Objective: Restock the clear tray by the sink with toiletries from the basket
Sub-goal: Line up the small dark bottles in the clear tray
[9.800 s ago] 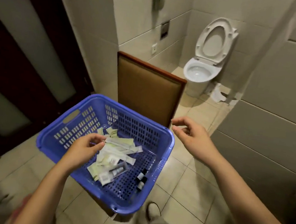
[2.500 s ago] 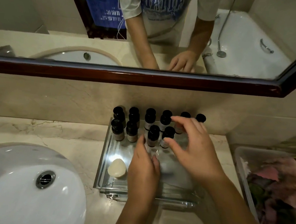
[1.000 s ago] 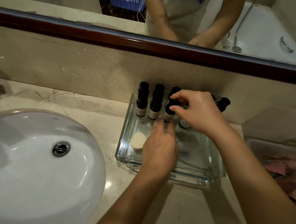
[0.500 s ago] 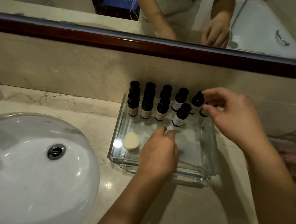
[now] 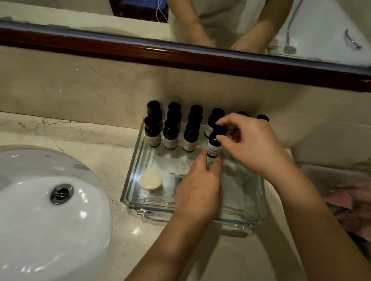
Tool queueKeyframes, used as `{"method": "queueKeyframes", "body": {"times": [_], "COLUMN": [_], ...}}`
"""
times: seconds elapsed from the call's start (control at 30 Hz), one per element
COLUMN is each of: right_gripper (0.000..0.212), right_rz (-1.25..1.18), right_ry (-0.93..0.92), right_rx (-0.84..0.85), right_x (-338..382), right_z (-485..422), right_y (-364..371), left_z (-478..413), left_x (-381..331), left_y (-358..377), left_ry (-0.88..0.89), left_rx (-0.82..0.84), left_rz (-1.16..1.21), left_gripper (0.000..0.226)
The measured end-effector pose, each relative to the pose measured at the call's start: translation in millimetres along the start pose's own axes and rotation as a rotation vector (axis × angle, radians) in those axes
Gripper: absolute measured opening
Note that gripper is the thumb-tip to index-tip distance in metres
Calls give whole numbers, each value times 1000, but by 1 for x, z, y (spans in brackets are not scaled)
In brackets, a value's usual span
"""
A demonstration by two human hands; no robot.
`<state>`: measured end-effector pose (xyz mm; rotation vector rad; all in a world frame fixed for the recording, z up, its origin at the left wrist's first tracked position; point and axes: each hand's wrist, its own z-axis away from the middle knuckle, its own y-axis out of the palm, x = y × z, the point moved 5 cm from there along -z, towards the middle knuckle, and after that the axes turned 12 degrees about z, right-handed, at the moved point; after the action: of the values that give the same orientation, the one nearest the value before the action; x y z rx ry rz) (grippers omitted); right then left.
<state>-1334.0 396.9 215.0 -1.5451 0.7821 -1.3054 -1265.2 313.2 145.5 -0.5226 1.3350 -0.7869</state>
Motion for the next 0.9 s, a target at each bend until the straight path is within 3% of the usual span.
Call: {"method": "queueKeyframes", "body": {"times": [0.9], "right_gripper": [33], "right_rz": [1], "right_ry": [-45], "right_rx": [24], "right_x": [2], "right_z": [-2], "right_y": [3], "left_z": [-3], "left_x": [-4], "left_y": [-1], "left_ry": [1], "left_rx": [-65], "left_rz": [2], "left_gripper": [60]}}
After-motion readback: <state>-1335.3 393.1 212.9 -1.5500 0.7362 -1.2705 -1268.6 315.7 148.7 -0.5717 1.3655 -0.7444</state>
